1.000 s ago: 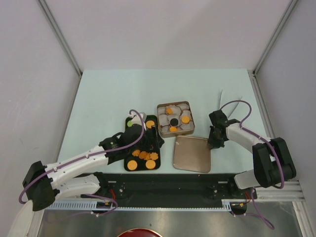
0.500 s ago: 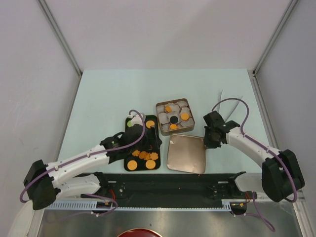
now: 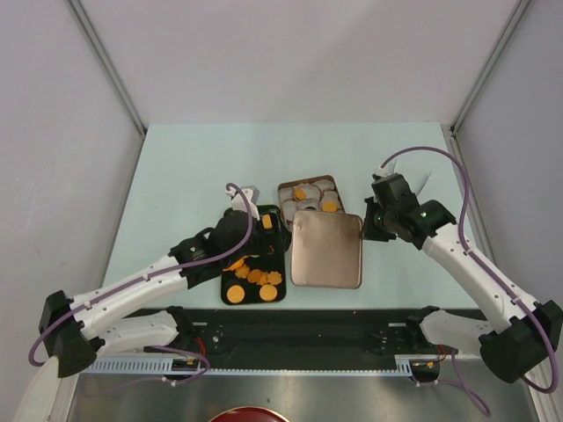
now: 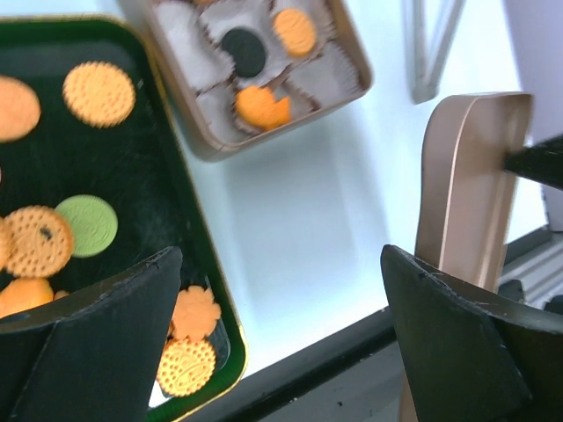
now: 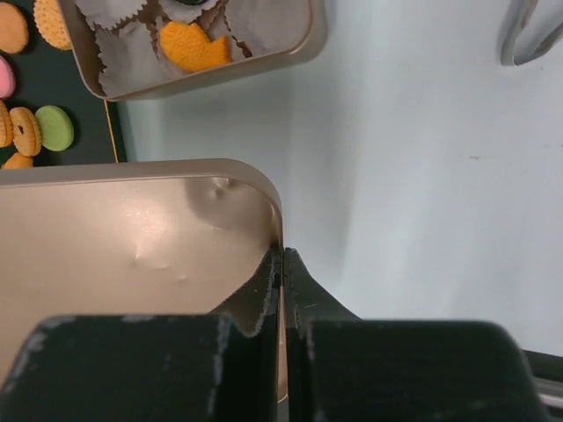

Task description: Pack the cookies

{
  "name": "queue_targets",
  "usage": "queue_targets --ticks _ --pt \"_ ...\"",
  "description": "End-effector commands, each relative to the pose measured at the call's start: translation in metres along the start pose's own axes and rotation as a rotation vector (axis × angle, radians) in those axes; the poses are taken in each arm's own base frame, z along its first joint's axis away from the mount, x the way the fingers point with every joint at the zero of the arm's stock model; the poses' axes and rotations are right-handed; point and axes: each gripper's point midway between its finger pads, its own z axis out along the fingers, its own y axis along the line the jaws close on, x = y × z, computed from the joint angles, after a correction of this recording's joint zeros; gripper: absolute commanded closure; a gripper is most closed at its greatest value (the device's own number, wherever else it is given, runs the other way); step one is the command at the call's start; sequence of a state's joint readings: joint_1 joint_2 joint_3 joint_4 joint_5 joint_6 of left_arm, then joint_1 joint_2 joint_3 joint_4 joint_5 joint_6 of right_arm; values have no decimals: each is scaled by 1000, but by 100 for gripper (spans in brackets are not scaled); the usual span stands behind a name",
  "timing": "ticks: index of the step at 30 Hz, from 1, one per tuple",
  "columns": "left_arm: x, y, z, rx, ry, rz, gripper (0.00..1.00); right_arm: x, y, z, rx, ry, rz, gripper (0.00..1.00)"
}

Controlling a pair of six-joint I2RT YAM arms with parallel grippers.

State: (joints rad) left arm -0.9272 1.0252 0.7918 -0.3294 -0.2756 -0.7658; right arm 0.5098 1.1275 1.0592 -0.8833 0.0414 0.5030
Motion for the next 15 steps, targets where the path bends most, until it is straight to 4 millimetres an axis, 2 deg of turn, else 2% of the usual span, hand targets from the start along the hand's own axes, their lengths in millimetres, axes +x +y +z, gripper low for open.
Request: queue_targets --ticks 1,3,5,10,15 --pt "-37 -42 -15 171 -111 22 0 -16 19 -7 -60 -24 -32 100" --pt "-41 -47 -16 192 -116 24 0 -17 27 -10 -95 -21 -39 100" --pt "-46 -49 -21 201 -140 12 0 -19 25 -9 -80 -23 -46 100" --pt "-75 -20 -37 73 -273 -70 0 -26 14 -13 -57 -42 -35 100" --pt "-89 -4 -50 27 -330 -82 0 -31 13 -19 -63 -57 -27 100"
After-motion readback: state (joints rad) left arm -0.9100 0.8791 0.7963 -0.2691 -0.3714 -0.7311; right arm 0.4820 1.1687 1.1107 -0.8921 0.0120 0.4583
